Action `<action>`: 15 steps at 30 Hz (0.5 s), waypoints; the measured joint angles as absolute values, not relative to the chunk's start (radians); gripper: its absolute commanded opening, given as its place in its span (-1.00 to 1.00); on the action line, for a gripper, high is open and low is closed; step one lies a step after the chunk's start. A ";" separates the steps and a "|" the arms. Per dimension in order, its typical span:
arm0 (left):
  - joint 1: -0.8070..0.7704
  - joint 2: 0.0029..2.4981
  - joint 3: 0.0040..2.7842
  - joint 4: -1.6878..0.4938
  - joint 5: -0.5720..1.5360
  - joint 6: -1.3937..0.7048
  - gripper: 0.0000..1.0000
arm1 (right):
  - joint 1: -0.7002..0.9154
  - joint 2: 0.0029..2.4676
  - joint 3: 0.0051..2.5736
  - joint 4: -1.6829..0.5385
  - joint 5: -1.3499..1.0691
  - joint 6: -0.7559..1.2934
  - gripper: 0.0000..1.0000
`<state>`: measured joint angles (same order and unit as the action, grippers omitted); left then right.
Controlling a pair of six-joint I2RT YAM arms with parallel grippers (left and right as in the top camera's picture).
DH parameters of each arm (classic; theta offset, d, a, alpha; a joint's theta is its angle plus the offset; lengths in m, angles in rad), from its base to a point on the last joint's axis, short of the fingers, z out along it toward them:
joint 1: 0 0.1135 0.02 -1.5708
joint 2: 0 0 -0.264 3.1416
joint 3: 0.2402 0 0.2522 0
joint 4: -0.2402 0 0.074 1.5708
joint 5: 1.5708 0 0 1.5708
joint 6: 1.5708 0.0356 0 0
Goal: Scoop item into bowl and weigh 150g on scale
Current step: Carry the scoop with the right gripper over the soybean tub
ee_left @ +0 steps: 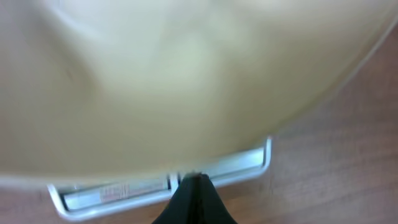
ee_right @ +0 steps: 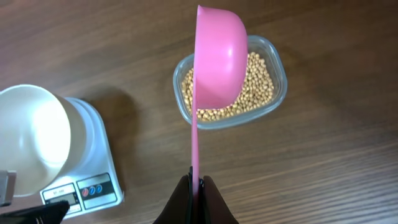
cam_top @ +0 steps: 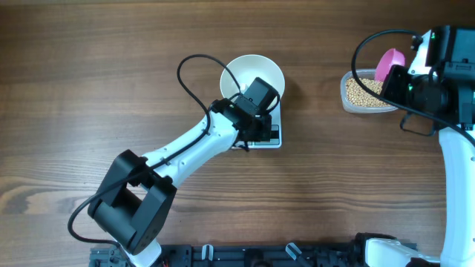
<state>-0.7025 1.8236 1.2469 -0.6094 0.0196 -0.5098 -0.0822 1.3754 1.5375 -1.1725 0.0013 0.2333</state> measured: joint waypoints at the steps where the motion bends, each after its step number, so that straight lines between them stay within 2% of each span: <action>1: -0.702 1.824 1.247 -0.597 0.011 -0.509 -0.92 | -0.082 1.375 1.538 -1.171 0.001 0.233 -0.91; 15: -0.725 1.873 1.246 -0.566 -0.022 -0.509 -0.92 | -0.082 1.375 1.538 -1.163 0.001 0.233 -0.91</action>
